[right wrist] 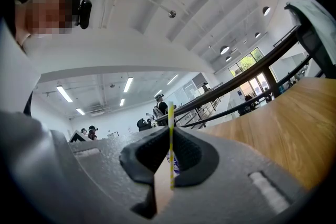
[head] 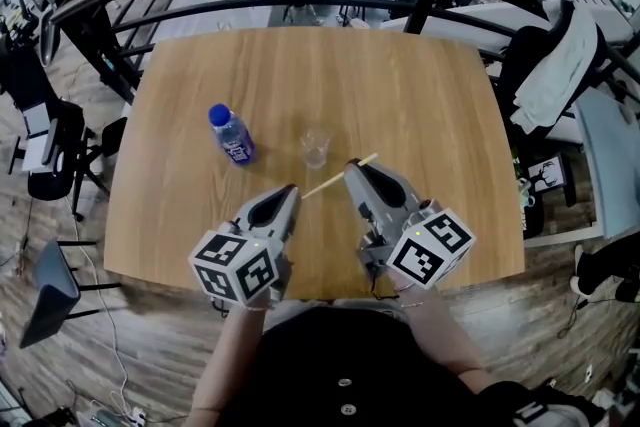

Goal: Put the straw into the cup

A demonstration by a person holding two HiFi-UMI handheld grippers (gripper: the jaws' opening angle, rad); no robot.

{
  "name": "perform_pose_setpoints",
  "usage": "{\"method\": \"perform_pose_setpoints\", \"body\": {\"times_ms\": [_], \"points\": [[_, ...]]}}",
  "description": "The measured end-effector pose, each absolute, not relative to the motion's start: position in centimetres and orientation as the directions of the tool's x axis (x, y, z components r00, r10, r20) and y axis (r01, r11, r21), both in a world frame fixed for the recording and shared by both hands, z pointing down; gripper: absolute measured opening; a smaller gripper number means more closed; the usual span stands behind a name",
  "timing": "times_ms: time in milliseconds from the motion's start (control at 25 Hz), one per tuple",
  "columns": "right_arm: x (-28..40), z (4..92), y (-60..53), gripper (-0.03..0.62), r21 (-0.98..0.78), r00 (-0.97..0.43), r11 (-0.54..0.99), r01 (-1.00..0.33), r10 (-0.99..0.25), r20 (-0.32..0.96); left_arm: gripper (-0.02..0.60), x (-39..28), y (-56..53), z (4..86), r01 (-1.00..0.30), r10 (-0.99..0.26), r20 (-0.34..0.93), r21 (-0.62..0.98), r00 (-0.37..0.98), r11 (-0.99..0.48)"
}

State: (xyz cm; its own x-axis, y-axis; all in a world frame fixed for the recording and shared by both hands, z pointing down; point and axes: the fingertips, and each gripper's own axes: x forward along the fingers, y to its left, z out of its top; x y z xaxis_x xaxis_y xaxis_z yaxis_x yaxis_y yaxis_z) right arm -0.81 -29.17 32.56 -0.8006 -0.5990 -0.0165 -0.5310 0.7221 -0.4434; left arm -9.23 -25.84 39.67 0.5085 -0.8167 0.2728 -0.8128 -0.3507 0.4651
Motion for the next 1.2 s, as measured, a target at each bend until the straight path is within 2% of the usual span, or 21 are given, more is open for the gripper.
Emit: {"method": "perform_pose_setpoints", "body": {"times_ms": [520, 1200], "points": [[-0.8, 32.6, -29.3, 0.014, -0.455, -0.791, 0.709, -0.539, -0.612, -0.016, 0.018, -9.9, -25.2, 39.7, -0.811, -0.820, 0.273, 0.477, 0.503, -0.339], [0.0, 30.4, -32.0, 0.014, -0.416, -0.722, 0.667, -0.619, -0.691, -0.034, 0.018, -11.3, -27.3, 39.4, -0.775, -0.780, 0.261, 0.487, 0.568, -0.402]]}}
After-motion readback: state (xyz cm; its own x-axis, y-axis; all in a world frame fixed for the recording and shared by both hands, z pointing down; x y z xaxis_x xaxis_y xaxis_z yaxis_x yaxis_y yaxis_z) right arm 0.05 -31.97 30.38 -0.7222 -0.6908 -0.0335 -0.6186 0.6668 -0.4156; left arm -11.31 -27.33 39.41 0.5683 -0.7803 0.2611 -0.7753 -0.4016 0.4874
